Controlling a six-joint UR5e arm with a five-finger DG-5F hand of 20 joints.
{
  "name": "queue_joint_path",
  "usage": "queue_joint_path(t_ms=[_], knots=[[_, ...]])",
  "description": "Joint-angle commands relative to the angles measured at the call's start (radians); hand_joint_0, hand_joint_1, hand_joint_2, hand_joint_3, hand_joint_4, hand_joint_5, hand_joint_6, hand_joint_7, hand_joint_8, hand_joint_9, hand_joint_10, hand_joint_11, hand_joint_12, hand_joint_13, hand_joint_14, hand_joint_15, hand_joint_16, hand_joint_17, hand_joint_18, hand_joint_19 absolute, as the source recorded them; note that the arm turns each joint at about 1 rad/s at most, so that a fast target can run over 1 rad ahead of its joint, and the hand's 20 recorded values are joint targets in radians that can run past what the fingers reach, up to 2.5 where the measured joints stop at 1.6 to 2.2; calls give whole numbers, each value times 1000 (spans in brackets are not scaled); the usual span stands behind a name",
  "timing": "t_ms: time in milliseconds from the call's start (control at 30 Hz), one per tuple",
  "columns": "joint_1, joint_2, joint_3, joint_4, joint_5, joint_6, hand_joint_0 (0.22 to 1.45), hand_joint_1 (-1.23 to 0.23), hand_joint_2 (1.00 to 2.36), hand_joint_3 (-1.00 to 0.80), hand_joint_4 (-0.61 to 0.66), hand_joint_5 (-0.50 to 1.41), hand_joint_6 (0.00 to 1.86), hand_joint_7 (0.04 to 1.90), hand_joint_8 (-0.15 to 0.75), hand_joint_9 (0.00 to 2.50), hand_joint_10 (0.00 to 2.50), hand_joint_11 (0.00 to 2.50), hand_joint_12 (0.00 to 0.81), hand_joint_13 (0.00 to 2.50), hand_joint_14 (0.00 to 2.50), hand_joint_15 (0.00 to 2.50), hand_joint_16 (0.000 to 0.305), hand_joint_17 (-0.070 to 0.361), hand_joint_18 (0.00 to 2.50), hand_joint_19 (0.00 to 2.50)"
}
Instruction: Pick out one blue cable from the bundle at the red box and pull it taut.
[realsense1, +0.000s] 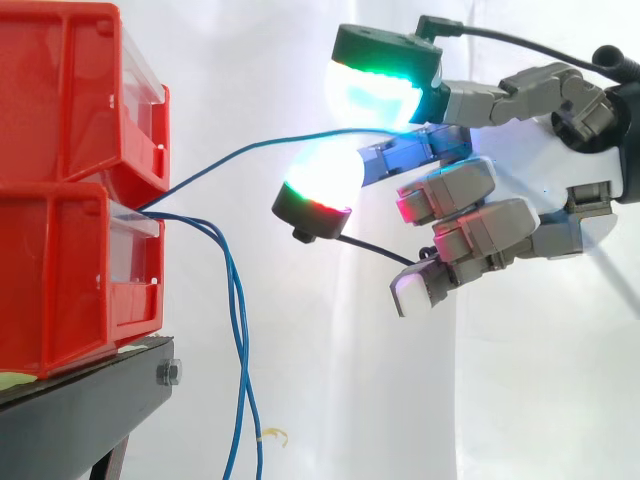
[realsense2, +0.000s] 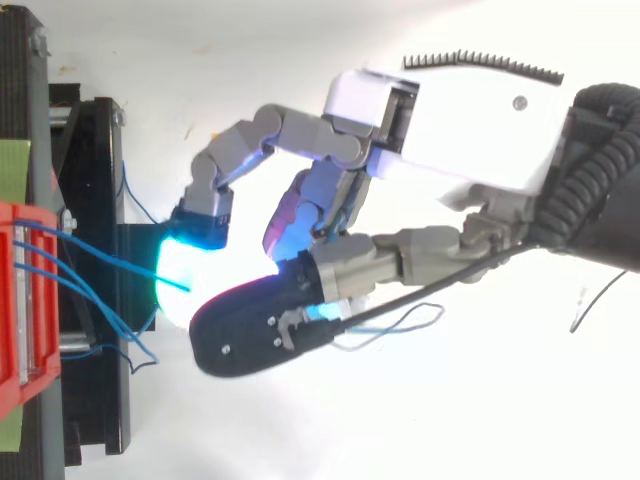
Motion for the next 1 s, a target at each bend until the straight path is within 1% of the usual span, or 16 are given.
queue_joint_path(t_ms=[0, 33, 133, 333, 400, 467, 500, 533, 633, 700, 767, 800, 867, 900, 967], knots=[[6, 0, 1, 4, 0, 1, 652, -623, 1011, -372, 75, -186, 929, 781, 248, 1406, 0, 1562, 274, 1507, 17, 1285, 24, 54, 894, 546], [7, -1, 1, 4, 0, 1, 655, -635, 1015, -328, 68, -184, 936, 785, 249, 1411, 1, 1561, 274, 1506, 17, 1285, 25, 55, 900, 546], [11, -1, 1, 4, 1, 1, 658, -663, 1018, -273, 63, -180, 943, 793, 251, 1411, 4, 1567, 274, 1504, 17, 1276, 24, 55, 906, 547], [14, 0, -1, 12, 3, 6, 665, -681, 1018, -257, 52, -178, 946, 793, 257, 1408, 2, 1554, 277, 1503, 19, 1261, 24, 55, 909, 548], [14, 0, -1, 12, 3, 6, 661, -680, 1017, -284, 72, -179, 944, 785, 256, 1405, 4, 1556, 277, 1502, 19, 1263, 24, 55, 909, 553], [15, -1, 1, 12, 5, 7, 625, -610, 1006, -433, 92, -177, 931, 767, 255, 1418, 4, 1540, 276, 1500, 19, 1244, 24, 53, 903, 568], [15, -1, -1, 12, 5, 9, 621, -601, 1004, -455, 89, -176, 930, 755, 259, 1422, 4, 1544, 278, 1500, 19, 1240, 23, 53, 900, 576], [15, -1, 1, 12, 5, 17, 610, -578, 1000, -500, 93, -175, 917, 784, 251, 1424, 5, 1557, 272, 1499, 20, 1238, 23, 53, 895, 576], [17, -1, 1, 12, 5, 24, 583, -571, 1000, -500, 99, -172, 904, 792, 257, 1430, 8, 1545, 278, 1496, 19, 1216, 24, 53, 884, 583], [18, -1, -1, 12, 5, 26, 574, -586, 1000, -500, 99, -172, 902, 795, 250, 1434, 5, 1543, 278, 1496, 19, 1230, 24, 54, 888, 579], [18, -1, -1, 11, 5, 26, 567, -627, 1000, -500, 103, -171, 899, 802, 264, 1443, 6, 1534, 283, 1498, 20, 1224, 25, 56, 896, 577], [18, -1, -1, 11, 5, 26, 569, -640, 1000, -500, 98, -170, 898, 812, 258, 1443, 5, 1532, 286, 1498, 18, 1221, 25, 56, 900, 577], [20, -1, -1, 12, 5, 29, 629, -684, 1000, -500, 81, -165, 902, 830, 252, 1458, 9, 1549, 281, 1497, 22, 1215, 24, 54, 903, 580], [20, -1, -1, 12, 5, 29, 634, -686, 1000, -500, 83, -165, 903, 828, 253, 1458, 9, 1545, 283, 1496, 21, 1227, 24, 55, 906, 579], [20, -3, -2, 12, 9, 35, 670, -720, 1012, -379, 33, -153, 922, 858, 259, 1477, 11, 1547, 282, 1509, 23, 1209, 25, 55, 948, 565]])
